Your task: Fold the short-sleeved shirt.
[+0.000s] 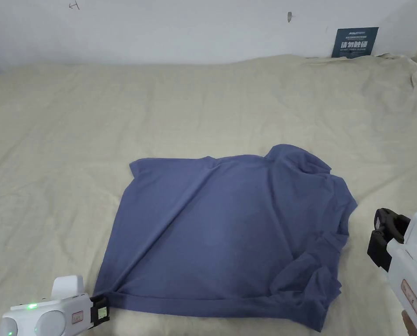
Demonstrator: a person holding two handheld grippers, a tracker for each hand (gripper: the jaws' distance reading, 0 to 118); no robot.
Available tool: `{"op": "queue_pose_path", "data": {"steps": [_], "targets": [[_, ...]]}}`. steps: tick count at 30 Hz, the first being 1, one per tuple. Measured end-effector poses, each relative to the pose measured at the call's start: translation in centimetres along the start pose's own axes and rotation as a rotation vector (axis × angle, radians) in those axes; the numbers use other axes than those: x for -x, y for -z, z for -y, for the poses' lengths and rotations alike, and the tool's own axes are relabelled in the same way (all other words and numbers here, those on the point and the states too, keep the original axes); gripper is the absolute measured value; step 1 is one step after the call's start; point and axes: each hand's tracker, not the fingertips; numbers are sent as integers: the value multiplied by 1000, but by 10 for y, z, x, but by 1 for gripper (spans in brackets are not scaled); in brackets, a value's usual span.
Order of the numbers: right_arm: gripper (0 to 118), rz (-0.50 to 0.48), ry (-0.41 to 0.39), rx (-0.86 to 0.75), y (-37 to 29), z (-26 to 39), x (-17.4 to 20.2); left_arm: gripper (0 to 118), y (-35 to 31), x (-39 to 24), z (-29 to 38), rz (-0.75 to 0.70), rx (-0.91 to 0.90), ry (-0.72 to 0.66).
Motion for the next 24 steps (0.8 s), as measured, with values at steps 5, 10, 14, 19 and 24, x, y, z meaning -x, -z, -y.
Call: {"op": "queue_pose_path", "data": {"steps": [5,10,14,19,24], "targets": [[0,-1,13,38,2,7,-4,4,-3,-8,2,39,-28,58],[0,-28,46,160,9,21,-8,2,-14,-2,-5,63,-44,29],[28,-47,49,295,21,41,-3,2,-20,0,-7,75,-53,17],[96,-102,121,418,38,71,5,2,-20,1,-7,83,-54,6],[95,-111,124,506,60,94,13,2,-18,5,-4,94,-51,-16]]}}
